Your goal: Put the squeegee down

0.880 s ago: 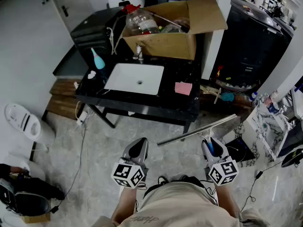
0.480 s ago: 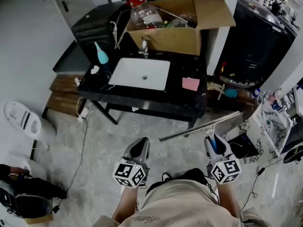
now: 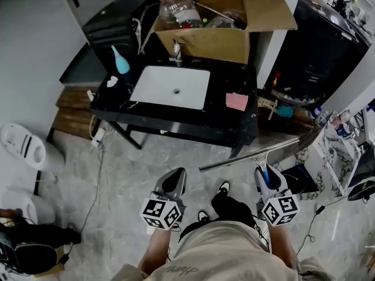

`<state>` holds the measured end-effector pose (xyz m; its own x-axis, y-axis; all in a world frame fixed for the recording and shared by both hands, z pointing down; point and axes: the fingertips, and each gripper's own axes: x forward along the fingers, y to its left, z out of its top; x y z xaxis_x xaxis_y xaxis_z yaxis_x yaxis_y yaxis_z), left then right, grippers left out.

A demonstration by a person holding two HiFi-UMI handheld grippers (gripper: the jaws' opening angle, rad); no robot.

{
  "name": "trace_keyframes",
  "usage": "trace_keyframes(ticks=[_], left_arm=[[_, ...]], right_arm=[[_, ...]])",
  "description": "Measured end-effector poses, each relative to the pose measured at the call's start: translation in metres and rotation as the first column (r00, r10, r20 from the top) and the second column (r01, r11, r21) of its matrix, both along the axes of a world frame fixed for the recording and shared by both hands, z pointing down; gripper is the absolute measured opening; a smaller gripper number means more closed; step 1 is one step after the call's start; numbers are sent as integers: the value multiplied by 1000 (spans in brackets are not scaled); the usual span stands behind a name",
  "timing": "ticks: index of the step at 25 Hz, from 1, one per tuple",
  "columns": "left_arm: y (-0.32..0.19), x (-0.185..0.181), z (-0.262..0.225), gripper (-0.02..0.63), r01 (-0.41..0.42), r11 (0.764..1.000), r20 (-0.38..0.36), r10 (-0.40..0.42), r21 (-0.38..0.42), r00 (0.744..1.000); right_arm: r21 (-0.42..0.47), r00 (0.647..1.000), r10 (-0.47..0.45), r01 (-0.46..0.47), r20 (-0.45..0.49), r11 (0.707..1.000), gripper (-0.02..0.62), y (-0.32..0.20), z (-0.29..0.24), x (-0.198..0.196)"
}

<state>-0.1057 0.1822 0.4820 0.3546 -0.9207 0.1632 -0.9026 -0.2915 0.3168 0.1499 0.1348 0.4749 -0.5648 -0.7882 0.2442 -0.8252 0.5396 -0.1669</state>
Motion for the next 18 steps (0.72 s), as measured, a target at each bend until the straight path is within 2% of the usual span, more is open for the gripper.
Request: trace_keyframes(ticks=[4,7,13,16,18], left_arm=[[-21,4,1,15,0,1000,21,1,-19,1000],[-42,-6,-2,14,29,999,59,-26,-46,998],[-102,-11,-28,15,20,999,138,-15,-39,990],[-134,-9,-35,15,30,999,142,-23,-45,990],[-151,-7,-35,14,45,997,116,-38,-58,992]], right_arm=[[-33,1000,-1,1,-1,999,132,-30,16,0],[-44,1000,-9,9,16,999,132,-66,24,-9],[-5,998,-22,22,56,1000,132,-145,23,-23],[-18,997,-26,28,76,999,132,-177,28,-26],[-42,995,-34,38,90,998,132,-191,37,-25]])
